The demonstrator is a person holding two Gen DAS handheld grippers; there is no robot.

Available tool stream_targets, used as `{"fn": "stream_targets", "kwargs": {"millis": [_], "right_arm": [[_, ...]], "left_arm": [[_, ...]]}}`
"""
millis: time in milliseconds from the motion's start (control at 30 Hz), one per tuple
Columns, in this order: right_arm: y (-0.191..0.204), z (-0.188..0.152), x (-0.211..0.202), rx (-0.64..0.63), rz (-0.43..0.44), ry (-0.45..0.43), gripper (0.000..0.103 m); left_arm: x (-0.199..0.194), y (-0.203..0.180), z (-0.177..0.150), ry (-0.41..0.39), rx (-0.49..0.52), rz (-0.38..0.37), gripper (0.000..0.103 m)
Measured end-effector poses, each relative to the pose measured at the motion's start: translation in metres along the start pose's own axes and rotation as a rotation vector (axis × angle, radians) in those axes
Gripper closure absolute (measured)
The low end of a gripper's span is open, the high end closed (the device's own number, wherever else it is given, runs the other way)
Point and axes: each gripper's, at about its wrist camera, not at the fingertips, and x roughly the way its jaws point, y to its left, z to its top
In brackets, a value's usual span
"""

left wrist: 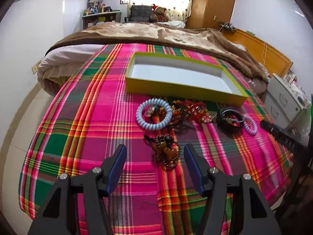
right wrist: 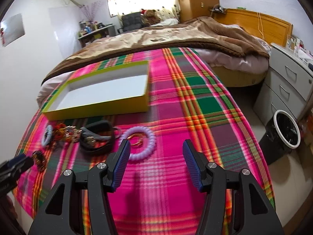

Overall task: Organize jewelry
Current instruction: 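Grasp the brown beaded charm with the left tool while the right tool grasps the lavender coil bracelet, then carry the charm and lavender bracelet into the tray and open both tools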

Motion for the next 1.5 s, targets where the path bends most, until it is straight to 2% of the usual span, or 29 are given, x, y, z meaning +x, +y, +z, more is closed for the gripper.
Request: {"fn": "stream_targets", "kwargs": {"millis": [167,333,433,533,600,667,733,767,900,1400,1500], "right_arm": [[-0.005,0.005,0.015,-0.027,0.020,0.050,0.047],[-0.004,0.004,0.021,-0.029,0.064,0.071,0.048],[-0.005,0.003,0.026,-0.018,0.080,0.084,0.074],[-0.004,0.003,0.026,-0.017,0.083,0.080,0.075],[-0.003,0.002,0.026,-0.022,0.087,0.078,0.079],[-0.001,0.003,0.026,-0.029,0.097,0.078,0.089],[0.003,0.003,0.026,-0.045,0.088,0.075,0.091],[0.004,0.002,0.026,-0.049,0.086,0.072,0.093],[0.001,0.002,0.022,-0.031,0.094,0.057,0.094],[-0.004,0.012,0.001,0.012,0.135,-0.015,0.095],[-0.003,0.015,-0.005,0.009,0.142,-0.029,0.099]], "left_arm": [[0.008,0.001,-0.002,0.035,0.001,0.003,0.040],[0.013,0.002,-0.004,0.054,-0.003,-0.016,0.048],[0.014,0.003,-0.003,0.048,-0.008,-0.033,0.058],[0.015,0.002,-0.002,0.051,-0.001,-0.040,0.061],[0.016,0.001,-0.001,0.052,0.006,-0.044,0.063],[0.017,0.000,0.000,0.054,0.008,-0.052,0.066],[0.017,-0.001,0.001,0.058,0.009,-0.078,0.078],[0.017,-0.003,0.002,0.057,0.014,-0.081,0.078],[0.017,-0.004,0.004,0.048,0.027,-0.082,0.085],[0.002,0.001,0.011,-0.004,0.020,-0.115,0.086],[-0.003,0.004,0.017,-0.017,0.016,-0.112,0.086]]}}
